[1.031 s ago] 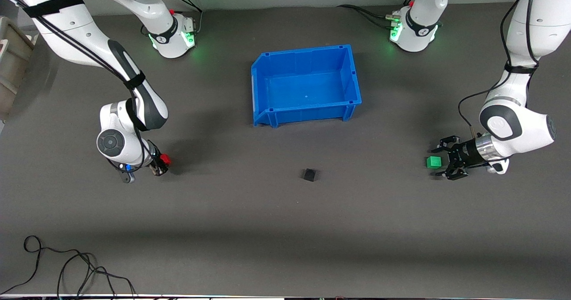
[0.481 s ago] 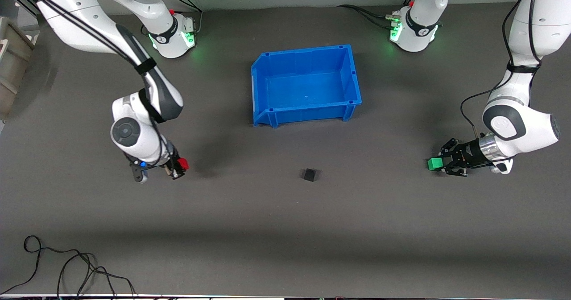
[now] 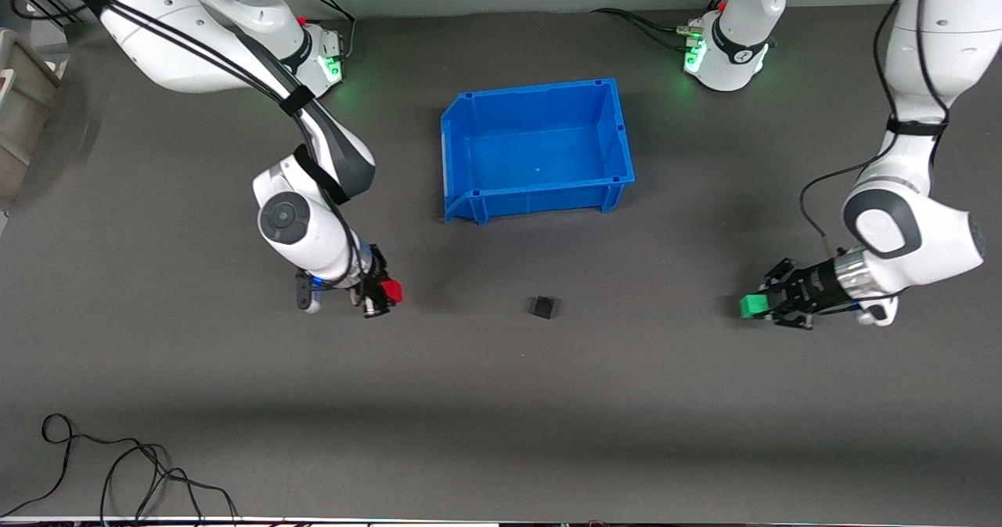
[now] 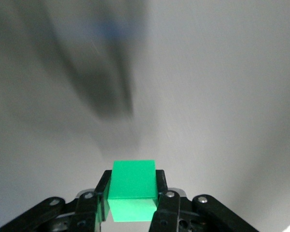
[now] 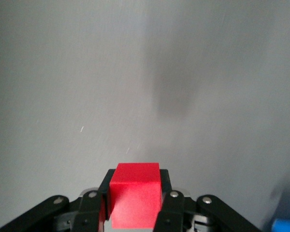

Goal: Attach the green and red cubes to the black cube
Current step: 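Carry the red cube and green cube toward the black cube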

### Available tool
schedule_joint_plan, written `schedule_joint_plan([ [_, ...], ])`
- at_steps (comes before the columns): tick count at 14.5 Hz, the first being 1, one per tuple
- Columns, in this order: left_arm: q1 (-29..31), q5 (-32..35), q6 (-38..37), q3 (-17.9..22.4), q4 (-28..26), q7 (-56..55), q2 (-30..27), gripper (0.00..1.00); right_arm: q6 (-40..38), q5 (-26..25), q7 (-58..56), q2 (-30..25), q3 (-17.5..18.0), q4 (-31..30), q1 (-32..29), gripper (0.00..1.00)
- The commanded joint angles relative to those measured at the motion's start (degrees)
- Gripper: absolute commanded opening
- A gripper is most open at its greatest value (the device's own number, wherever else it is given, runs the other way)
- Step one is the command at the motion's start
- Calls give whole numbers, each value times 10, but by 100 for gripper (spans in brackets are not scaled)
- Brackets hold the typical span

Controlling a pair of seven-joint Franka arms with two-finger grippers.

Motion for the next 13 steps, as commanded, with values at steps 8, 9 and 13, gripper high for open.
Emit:
schedule_joint_plan([
  [8,-189,-37,29,9,130,-54,87,0,-51,-120,266,152,33,215,110,23],
  [9,-205,-37,30,9,150,-54,104,0,-51,-123,279,172,11,242,139,23],
  [13,-251,-36,69,9,180,-85,139,0,-51,-124,332,228,-10,286,191,23],
])
